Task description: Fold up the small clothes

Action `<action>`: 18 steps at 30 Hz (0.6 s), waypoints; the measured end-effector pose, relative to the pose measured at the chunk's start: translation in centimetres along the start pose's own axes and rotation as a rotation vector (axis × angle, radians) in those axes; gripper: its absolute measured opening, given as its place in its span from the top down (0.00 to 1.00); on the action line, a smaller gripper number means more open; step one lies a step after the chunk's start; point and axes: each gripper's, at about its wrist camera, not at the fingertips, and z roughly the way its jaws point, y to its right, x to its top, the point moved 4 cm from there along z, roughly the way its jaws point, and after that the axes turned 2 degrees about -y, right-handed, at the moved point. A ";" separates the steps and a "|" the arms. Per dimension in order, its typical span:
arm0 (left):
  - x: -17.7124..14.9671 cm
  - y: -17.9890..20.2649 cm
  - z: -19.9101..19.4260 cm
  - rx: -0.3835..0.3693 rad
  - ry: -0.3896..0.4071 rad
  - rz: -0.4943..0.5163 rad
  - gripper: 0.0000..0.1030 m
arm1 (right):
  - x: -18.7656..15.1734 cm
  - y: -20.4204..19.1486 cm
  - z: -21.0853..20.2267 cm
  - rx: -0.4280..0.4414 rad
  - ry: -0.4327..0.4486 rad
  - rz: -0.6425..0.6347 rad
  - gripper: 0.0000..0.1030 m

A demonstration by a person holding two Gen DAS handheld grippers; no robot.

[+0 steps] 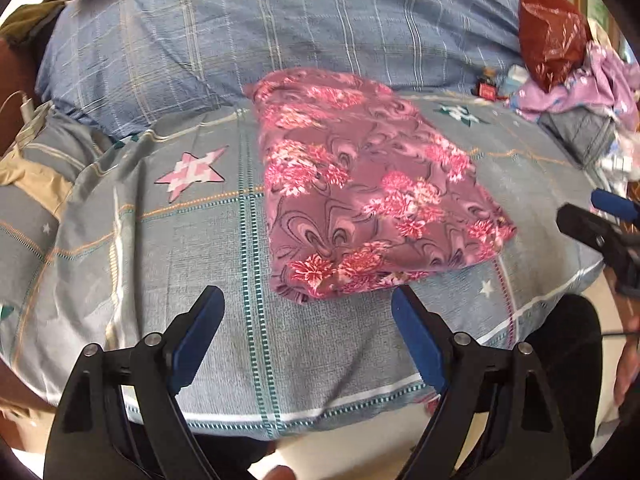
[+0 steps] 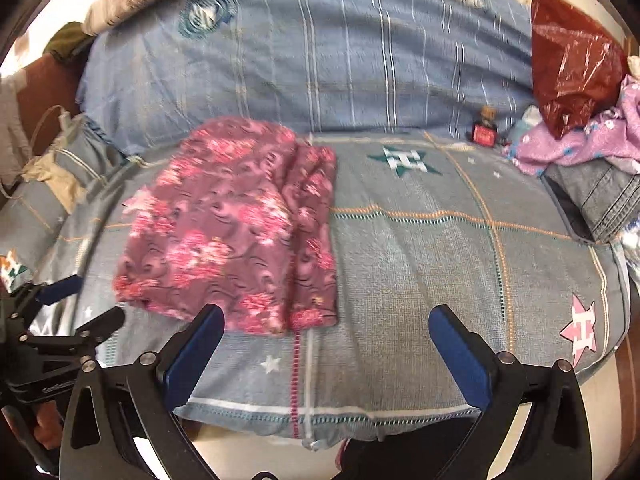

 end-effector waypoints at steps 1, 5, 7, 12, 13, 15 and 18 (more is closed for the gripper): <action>-0.1 0.0 -0.5 -0.004 0.013 -0.009 0.16 | -0.1 -0.3 -0.7 0.005 0.021 -0.011 0.00; -0.6 0.1 -2.2 -0.009 0.055 -0.021 0.16 | -0.6 -1.6 -3.1 -0.001 0.103 -0.073 0.00; -0.7 0.2 -2.7 -0.001 0.070 -0.006 0.16 | -0.9 -2.0 -3.6 -0.003 0.112 -0.094 0.00; -0.8 1.1 -3.6 0.005 0.104 0.047 0.16 | -1.1 -1.9 -4.3 -0.031 0.122 -0.120 0.00; -0.9 1.4 -3.7 0.001 0.107 0.057 0.16 | -1.1 -1.9 -4.4 -0.038 0.125 -0.120 0.00; -0.9 1.8 -3.8 -0.006 0.108 0.076 0.16 | -1.2 -1.7 -4.6 -0.049 0.126 -0.120 0.00; -1.1 2.5 -3.9 -0.015 0.106 0.091 0.16 | -1.4 -1.5 -4.8 -0.060 0.124 -0.113 0.00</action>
